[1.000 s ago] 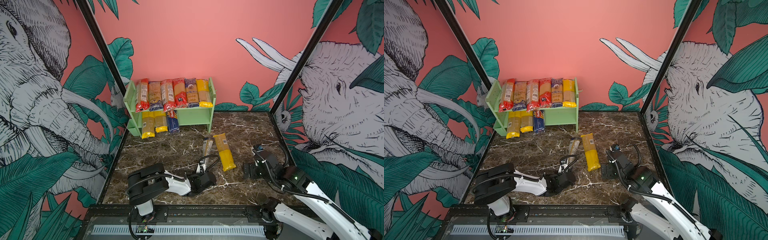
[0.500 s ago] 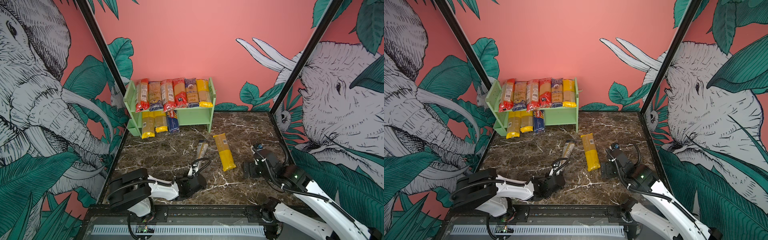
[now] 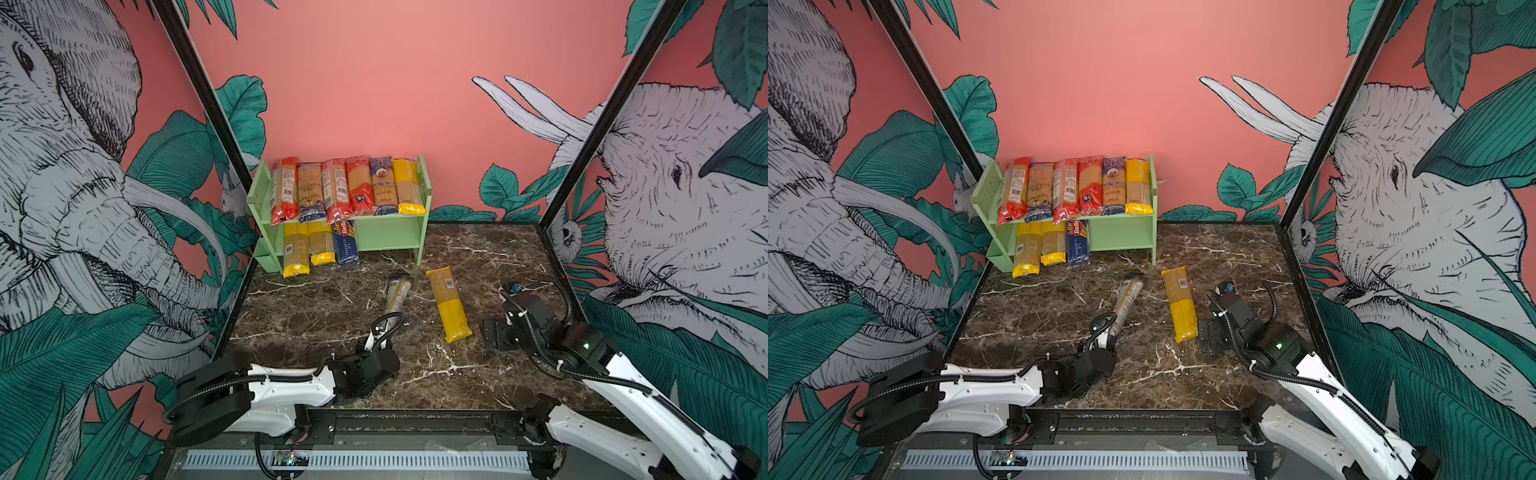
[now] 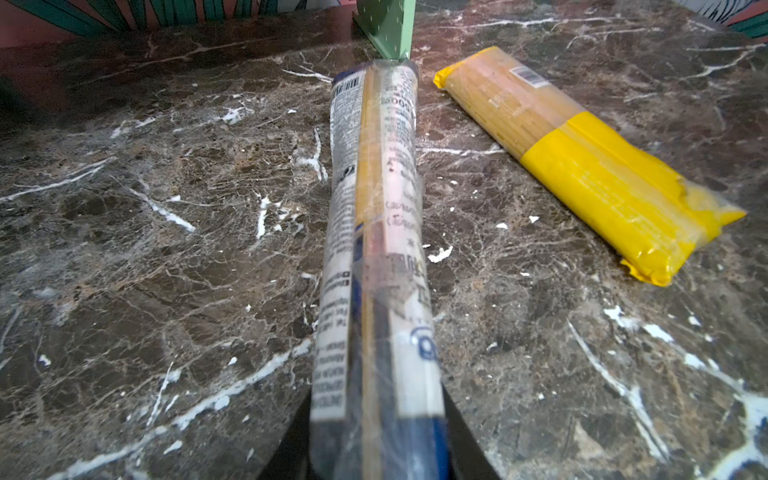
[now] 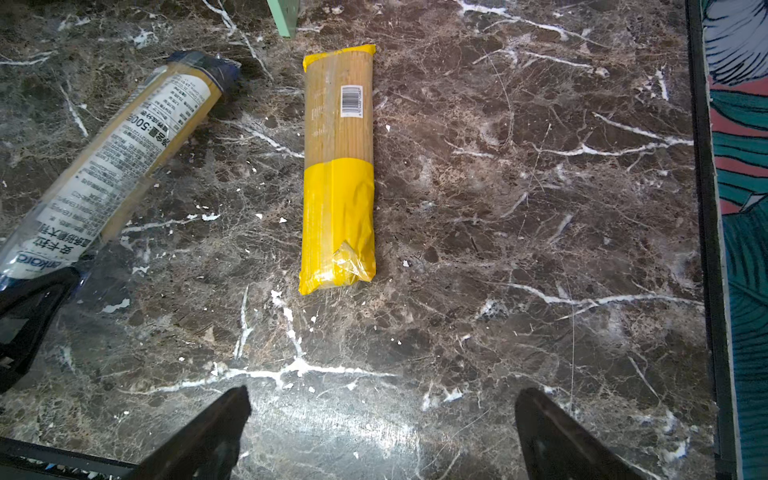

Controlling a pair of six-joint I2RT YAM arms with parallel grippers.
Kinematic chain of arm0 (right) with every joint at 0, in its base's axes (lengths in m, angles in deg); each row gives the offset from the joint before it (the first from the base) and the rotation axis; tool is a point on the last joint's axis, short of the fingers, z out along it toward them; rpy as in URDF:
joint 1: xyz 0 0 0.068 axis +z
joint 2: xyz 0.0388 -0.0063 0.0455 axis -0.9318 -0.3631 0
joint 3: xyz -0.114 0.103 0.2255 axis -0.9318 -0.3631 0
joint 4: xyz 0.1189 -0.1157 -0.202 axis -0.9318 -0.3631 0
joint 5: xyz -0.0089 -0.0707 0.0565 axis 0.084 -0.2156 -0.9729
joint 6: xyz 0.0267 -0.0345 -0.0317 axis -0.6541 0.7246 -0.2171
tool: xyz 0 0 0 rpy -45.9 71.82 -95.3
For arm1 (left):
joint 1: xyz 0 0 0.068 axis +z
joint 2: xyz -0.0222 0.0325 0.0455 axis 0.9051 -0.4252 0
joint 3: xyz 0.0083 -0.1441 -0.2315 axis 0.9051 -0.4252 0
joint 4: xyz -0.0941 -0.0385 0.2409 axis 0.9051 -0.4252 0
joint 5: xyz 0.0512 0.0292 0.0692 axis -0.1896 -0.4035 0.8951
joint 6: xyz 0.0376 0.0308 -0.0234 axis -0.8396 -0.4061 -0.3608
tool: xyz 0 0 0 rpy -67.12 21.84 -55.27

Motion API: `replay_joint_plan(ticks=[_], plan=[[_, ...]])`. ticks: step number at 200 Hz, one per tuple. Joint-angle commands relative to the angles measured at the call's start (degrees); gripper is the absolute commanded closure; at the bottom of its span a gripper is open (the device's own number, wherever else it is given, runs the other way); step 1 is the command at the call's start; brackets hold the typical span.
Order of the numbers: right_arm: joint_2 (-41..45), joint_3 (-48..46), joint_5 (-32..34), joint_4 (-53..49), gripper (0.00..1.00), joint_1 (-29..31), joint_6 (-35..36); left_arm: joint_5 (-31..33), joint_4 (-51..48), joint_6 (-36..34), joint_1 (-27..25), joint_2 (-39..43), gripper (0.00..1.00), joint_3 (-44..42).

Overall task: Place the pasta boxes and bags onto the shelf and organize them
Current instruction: 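Drag the clear-wrapped pack with the left gripper away from the yellow pack, then lift the clear-wrapped pack upright with the left gripper toward the lower tier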

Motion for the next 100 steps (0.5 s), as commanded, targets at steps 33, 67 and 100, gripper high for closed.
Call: replay_joint_plan(ticks=[33, 67, 100], plan=[[-0.55, 2.19, 0.07, 0.16, 0.01, 0.27, 0.22, 7.14, 3.27, -3.46, 0.32, 7.22, 1.0, 0.8], [-1.14, 3.03, 0.17, 0.06, 0.01, 0.23, 0.29, 8.41, 2.34, -5.61, 0.31, 11.05, 1.0, 0.55], [-1.78, 3.78, -0.32, 0.34, 0.01, 0.23, 0.28, 9.41, 1.28, -7.7, 0.3, 14.3, 1.0, 0.55]])
